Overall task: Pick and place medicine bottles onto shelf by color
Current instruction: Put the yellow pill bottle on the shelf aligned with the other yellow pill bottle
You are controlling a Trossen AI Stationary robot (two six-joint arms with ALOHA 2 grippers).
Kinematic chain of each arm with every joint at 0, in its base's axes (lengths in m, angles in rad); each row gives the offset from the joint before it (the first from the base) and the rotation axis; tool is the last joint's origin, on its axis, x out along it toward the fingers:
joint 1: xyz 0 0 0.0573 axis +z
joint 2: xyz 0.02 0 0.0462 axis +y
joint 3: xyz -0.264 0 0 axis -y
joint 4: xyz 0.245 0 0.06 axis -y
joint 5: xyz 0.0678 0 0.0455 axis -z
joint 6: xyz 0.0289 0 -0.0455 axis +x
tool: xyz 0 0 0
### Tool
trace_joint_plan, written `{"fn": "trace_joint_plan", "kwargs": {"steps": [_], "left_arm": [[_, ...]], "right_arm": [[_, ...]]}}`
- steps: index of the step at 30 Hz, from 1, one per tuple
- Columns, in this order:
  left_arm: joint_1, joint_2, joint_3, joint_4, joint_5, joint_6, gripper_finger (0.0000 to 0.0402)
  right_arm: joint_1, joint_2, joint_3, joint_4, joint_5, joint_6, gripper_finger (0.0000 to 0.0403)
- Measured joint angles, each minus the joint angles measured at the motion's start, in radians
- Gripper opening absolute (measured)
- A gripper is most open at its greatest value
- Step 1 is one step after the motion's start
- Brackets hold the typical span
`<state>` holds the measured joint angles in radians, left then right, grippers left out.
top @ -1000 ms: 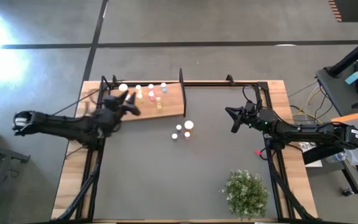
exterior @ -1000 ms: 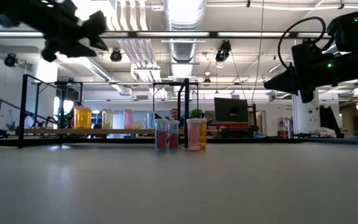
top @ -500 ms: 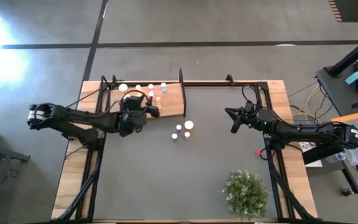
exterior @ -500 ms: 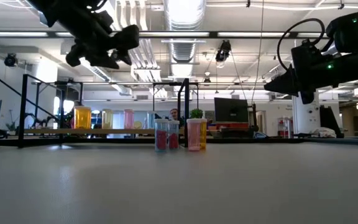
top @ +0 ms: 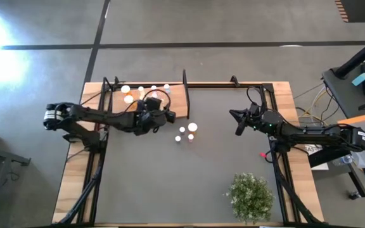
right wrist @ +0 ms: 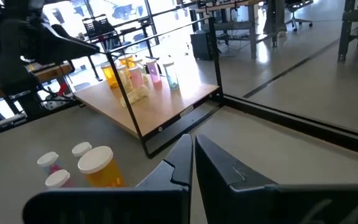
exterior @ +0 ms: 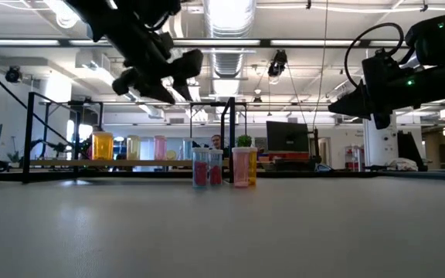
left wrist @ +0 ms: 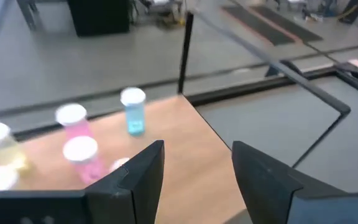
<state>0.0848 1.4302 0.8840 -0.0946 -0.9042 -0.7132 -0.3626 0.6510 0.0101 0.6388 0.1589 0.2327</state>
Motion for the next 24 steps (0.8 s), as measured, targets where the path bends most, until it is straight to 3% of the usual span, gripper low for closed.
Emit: {"fn": "trace_joint_plan", "kwargs": {"steps": [4, 14, 20, 24], "left_arm": [[0.042, 0.049, 0.041, -0.062, 0.107, -0.084, 0.0173], [0.139, 0.109, 0.203, -0.467, 0.406, -0.477, 0.0173], [0.166, 0.112, 0.225, -0.581, 0.501, -0.715, 0.0173], [0.182, 0.110, 0.229, -0.584, 0.534, -0.748, 0.0173]], "right_arm": [[0.000, 0.000, 0.000, 0.000, 0.000, 0.000, 0.0009], [0.000, 0.000, 0.000, 0.000, 0.000, 0.000, 0.0009], [0.000, 0.000, 0.000, 0.000, 0.000, 0.000, 0.0009], [0.000, 0.000, 0.000, 0.000, 0.000, 0.000, 0.0009]]}}
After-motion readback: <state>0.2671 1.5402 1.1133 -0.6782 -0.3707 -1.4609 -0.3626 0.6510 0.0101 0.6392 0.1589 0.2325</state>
